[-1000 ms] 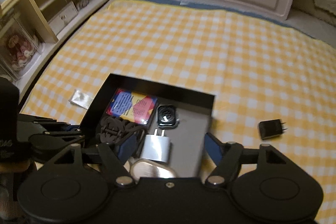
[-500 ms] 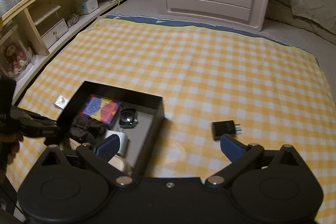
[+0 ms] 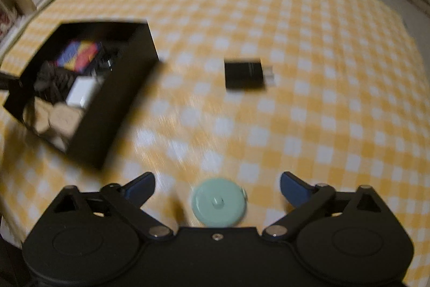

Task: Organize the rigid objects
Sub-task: 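Move the right gripper to the mint-green tape measure and grasp it, then carry the green tape measure with the right gripper and release it in the box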

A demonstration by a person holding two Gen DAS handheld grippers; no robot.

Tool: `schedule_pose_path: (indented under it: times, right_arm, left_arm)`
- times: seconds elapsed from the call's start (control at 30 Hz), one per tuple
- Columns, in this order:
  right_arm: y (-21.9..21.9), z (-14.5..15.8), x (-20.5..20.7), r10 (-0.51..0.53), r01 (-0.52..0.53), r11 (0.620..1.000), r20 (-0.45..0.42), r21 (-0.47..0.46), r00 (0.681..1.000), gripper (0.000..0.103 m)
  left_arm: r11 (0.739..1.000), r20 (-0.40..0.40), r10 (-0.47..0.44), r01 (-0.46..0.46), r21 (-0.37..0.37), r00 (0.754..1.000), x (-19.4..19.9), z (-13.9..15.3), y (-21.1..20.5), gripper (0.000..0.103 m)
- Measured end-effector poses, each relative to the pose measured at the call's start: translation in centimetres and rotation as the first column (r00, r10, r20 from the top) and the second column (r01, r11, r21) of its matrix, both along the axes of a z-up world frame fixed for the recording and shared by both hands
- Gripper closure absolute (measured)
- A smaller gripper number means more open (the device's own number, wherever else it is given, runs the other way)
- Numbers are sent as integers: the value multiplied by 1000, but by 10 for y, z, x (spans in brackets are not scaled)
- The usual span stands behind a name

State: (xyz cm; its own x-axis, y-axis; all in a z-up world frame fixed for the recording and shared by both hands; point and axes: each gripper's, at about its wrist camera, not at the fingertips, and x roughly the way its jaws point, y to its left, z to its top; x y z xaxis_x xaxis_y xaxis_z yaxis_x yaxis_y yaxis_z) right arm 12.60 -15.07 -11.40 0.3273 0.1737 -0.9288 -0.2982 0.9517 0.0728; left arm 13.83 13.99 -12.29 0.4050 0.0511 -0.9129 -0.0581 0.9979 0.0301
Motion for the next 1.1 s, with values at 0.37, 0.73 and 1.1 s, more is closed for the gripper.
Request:
schedule_pose_path:
  times: [0.37, 0.73, 1.1]
  right_arm:
    - [0, -22, -7, 68, -71, 997, -58, -35, 996, 38]
    - [8, -18, -7, 118, -119, 992, -34, -36, 992, 51]
    - [3, 43, 8, 32, -42, 997, 140, 69, 990, 51]
  left_arm:
    - [1000, -1, 0, 0, 2, 1000, -1, -1, -2, 98]
    - [1000, -2, 0, 0, 3, 1000, -1, -1, -2, 98]
    - [1000, -3, 1, -1, 5, 1000, 0, -1, -1, 98]
